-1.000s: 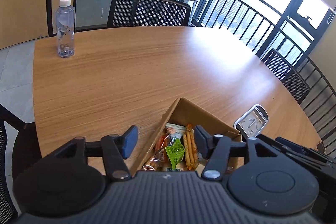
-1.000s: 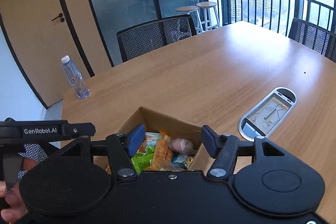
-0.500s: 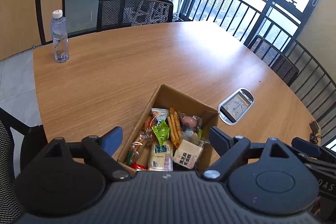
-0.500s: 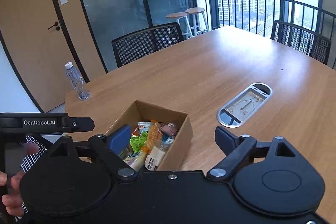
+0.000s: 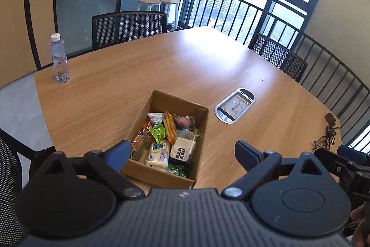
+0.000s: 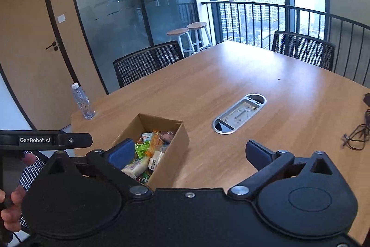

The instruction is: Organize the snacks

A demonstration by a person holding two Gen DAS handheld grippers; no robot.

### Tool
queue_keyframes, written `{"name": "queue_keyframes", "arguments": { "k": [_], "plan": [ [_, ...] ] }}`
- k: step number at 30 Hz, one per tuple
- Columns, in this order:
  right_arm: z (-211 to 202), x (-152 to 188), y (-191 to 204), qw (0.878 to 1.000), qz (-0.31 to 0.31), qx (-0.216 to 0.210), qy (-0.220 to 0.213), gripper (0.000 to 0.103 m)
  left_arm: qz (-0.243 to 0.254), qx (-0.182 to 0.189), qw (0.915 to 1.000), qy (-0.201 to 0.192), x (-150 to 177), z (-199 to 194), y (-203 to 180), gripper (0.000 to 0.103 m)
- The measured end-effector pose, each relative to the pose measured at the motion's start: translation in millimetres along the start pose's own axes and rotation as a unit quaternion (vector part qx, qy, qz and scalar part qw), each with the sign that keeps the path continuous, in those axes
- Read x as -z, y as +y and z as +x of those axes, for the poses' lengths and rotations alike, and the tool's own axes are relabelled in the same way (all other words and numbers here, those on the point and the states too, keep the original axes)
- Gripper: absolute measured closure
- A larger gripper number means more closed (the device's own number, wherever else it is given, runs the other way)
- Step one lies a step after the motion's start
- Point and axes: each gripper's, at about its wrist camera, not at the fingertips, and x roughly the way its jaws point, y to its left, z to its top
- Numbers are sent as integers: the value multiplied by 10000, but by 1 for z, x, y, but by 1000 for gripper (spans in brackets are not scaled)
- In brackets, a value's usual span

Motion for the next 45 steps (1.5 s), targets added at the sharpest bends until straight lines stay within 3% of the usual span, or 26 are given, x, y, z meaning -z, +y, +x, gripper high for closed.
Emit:
{"name": "queue_keyframes", "arguments": {
  "k": [10, 18, 28, 45],
  "plan": [
    [-58, 32, 5, 9994, 29, 348, -67, 0, 283, -8, 9995, -117, 37, -50, -20, 5],
    [-103, 68, 2, 9954, 267, 918, -42, 0, 495, -31, 9987, -128, 68, -83, -26, 5],
    [-144, 109, 13, 9950, 158, 981, -83, 0, 704, -49, 9975, -98, 101, -114, -16, 5],
    [-174, 130, 27, 9935, 287, 1067, -278, 0, 933, 158, 9954, -165, 122, -140, -10, 5]
  ]
}}
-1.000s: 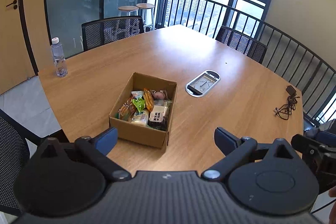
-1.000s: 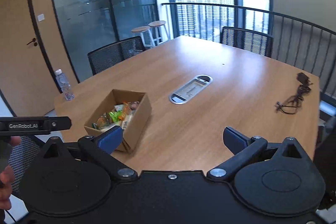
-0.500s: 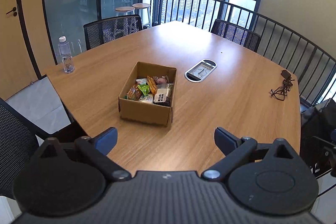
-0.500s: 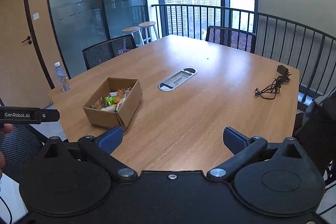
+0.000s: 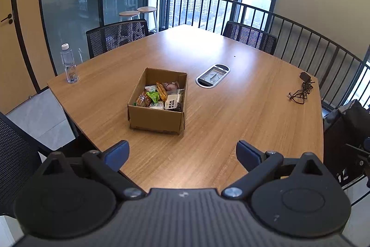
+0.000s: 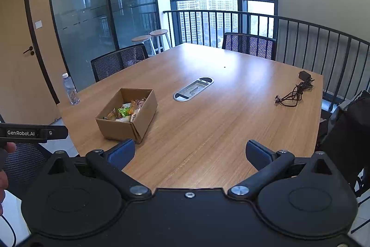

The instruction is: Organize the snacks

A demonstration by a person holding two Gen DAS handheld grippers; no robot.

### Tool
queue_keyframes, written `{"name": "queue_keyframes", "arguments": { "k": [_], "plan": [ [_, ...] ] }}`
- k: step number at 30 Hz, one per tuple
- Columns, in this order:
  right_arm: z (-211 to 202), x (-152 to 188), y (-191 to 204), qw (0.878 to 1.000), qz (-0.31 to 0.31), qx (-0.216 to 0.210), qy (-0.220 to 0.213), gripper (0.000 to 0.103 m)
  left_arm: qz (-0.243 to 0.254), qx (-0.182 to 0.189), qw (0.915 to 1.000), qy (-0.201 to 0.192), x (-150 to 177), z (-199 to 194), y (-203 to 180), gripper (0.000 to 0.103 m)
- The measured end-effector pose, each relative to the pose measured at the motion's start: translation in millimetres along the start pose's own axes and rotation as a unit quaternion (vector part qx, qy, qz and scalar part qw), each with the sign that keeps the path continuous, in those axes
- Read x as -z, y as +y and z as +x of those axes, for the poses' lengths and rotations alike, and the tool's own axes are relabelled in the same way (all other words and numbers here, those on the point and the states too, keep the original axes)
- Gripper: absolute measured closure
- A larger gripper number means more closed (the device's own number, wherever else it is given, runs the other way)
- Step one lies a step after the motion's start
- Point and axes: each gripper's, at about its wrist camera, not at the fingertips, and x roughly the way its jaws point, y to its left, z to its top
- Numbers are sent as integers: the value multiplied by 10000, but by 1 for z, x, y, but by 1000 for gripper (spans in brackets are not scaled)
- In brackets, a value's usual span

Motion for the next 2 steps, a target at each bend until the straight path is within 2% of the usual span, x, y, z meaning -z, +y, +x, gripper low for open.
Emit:
{"name": "queue_keyframes", "arguments": {
  "k": [2],
  "plan": [
    [-2, 2, 0, 10000, 30, 32, -8, 0, 21, 36, 10000, -10, 1, -1, 1, 5]
  ]
}}
